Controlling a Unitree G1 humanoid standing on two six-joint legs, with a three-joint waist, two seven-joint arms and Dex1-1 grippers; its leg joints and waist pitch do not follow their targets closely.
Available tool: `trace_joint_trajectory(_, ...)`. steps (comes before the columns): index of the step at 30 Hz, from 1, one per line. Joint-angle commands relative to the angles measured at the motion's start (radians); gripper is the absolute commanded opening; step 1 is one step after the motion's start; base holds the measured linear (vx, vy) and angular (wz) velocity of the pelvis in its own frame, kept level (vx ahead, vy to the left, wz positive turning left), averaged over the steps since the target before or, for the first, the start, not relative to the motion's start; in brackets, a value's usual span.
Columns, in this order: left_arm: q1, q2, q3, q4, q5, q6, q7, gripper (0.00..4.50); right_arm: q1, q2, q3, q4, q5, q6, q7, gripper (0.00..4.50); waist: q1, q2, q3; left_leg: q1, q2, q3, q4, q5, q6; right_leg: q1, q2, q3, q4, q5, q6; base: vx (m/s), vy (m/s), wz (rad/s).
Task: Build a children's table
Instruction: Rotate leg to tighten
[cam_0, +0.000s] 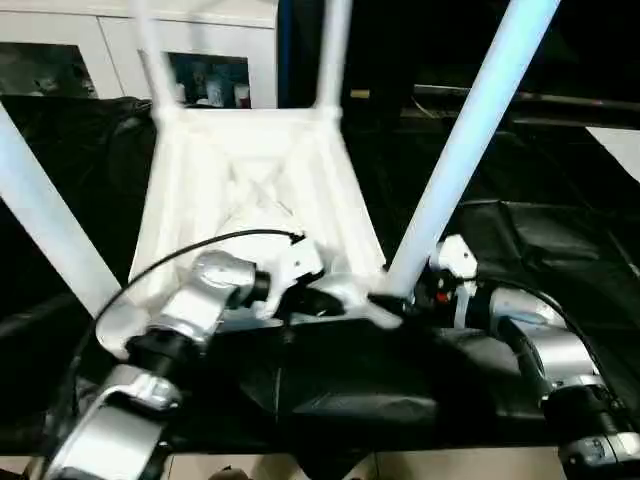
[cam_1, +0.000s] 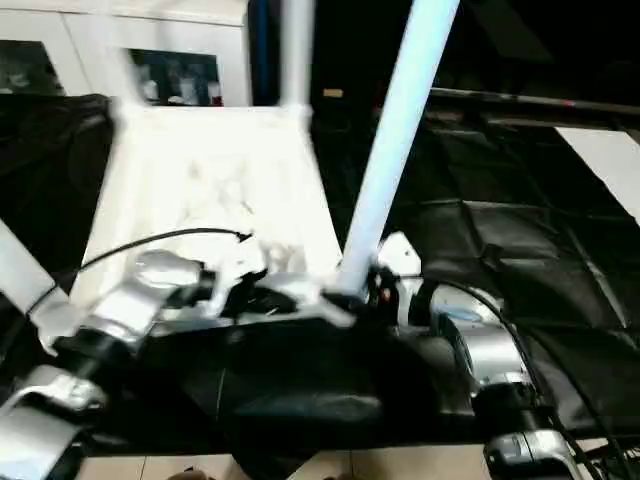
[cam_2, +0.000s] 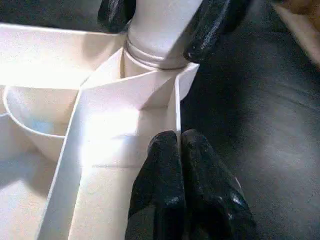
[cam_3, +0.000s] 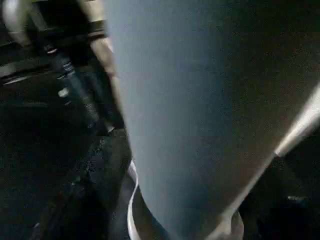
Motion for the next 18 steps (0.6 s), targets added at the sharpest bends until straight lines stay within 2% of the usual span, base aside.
trace_joint_trajectory(1, 0.018, 0.003, -0.058, -0.036, -0.021, 0.029, -0.104, 0.0, 0.007, -0.018, 0.02, -0.017, 0.007, 0.011, 0.054, 3.09, 0.004, 0.008, -0.05, -0.003, 0.057, -0.011, -0.056, -0.151, 0.081, 0.053, -0.086, 0.064, -0.065, -0.171, -0.224, 0.0, 0.0, 0.0)
trace_joint_trajectory(3, 0.025, 0.019, -0.059, -0.052, -0.033, 0.049, -0.132, 0.0, 0.008, -0.02, 0.018, -0.019, 0.014, 0.019, 0.071, 3.09, 0.008, 0.009, -0.05, -0.001, 0.058, -0.01, -0.056, -0.158, 0.068, 0.051, -0.087, 0.065, -0.064, -0.18, -0.223, 0.0, 0.0, 0.0)
trace_joint_trajectory(7, 0.029, 0.031, -0.053, -0.064, -0.042, 0.057, -0.141, 0.0, 0.012, -0.023, 0.023, -0.022, 0.023, 0.03, 0.094, 2.73, 0.008, 0.009, -0.05, -0.003, 0.054, -0.012, -0.056, -0.159, 0.056, 0.051, -0.088, 0.065, -0.067, -0.216, -0.206, 0.0, 0.0, 0.0)
trace_joint_trajectory(12, 0.029, 0.038, -0.043, -0.068, -0.042, 0.051, -0.127, 0.0, 0.014, -0.021, 0.035, -0.021, 0.031, 0.036, 0.111, 2.48, 0.008, 0.008, -0.053, -0.005, 0.052, -0.012, -0.053, -0.118, 0.067, 0.053, -0.086, 0.065, -0.06, -0.158, -0.212, 0.0, 0.0, 0.0)
trace_joint_trajectory(18, 0.009, -0.011, -0.016, -0.012, -0.002, -0.003, 0.031, 0.0, 0.019, 0.015, 0.026, 0.002, 0.007, 0.033, 0.019, 2.45, 0.009, 0.009, -0.049, -0.003, 0.051, -0.012, -0.055, -0.145, 0.058, 0.049, -0.086, 0.064, -0.069, -0.211, -0.198, 0.0, 0.0, 0.0)
